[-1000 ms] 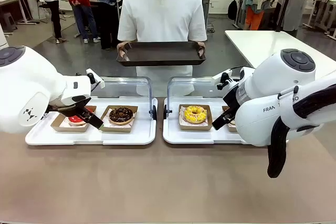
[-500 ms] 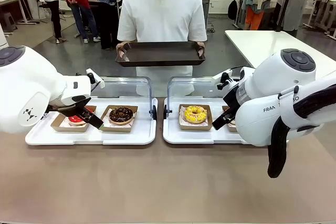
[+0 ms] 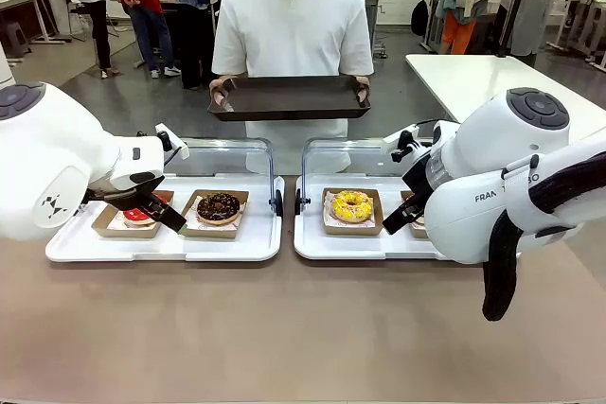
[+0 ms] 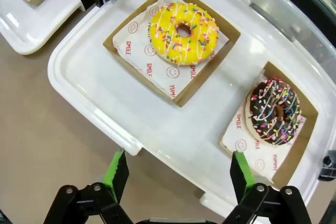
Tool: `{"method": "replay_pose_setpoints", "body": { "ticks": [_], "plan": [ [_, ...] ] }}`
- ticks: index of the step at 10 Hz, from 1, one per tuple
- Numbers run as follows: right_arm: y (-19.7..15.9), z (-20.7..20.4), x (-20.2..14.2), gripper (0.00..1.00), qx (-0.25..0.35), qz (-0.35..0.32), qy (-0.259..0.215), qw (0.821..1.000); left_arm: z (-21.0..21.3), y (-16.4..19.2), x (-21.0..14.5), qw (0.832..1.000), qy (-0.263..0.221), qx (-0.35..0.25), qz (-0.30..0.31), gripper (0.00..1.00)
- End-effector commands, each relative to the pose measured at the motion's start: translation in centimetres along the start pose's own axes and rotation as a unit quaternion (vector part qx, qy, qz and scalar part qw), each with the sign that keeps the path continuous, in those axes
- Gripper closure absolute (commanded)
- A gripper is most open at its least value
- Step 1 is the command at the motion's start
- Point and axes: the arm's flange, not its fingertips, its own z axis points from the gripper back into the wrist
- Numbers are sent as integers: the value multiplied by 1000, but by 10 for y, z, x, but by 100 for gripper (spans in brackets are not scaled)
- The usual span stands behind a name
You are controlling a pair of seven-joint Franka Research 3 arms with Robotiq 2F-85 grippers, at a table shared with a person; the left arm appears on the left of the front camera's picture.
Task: Provide the desired donut to the person.
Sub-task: Pick up and lift the Paper togo box containing the Donut pointed at by the person.
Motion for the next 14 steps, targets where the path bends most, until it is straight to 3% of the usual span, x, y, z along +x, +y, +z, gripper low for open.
{"method": "replay_pose_setpoints", "body": {
  "ticks": [1, 2, 6, 9, 12, 14],
  "plan": [
    [0, 0, 0, 0, 0, 0, 0, 1000, 0, 0, 0, 1000, 0, 0, 0, 0],
    [0, 0, 0, 0, 0, 0, 0, 1000, 0, 0, 0, 1000, 0, 0, 0, 0],
    [-25, 131, 17, 0, 1, -22, 3, 1000, 122, 37, 56, 1000, -9, 0, -3, 0],
    [-17, 218, 24, 0, -5, -11, 19, 1000, 189, 45, 83, 1000, -16, 4, -13, 0],
    [-11, 235, 20, 0, -14, -5, 37, 999, 182, 53, 80, 1000, -3, 2, 1, 0],
    [-9, 247, 21, 0, -1, -6, 19, 1000, 205, 43, 86, 1000, -15, 10, -3, 0]
  ]
}}
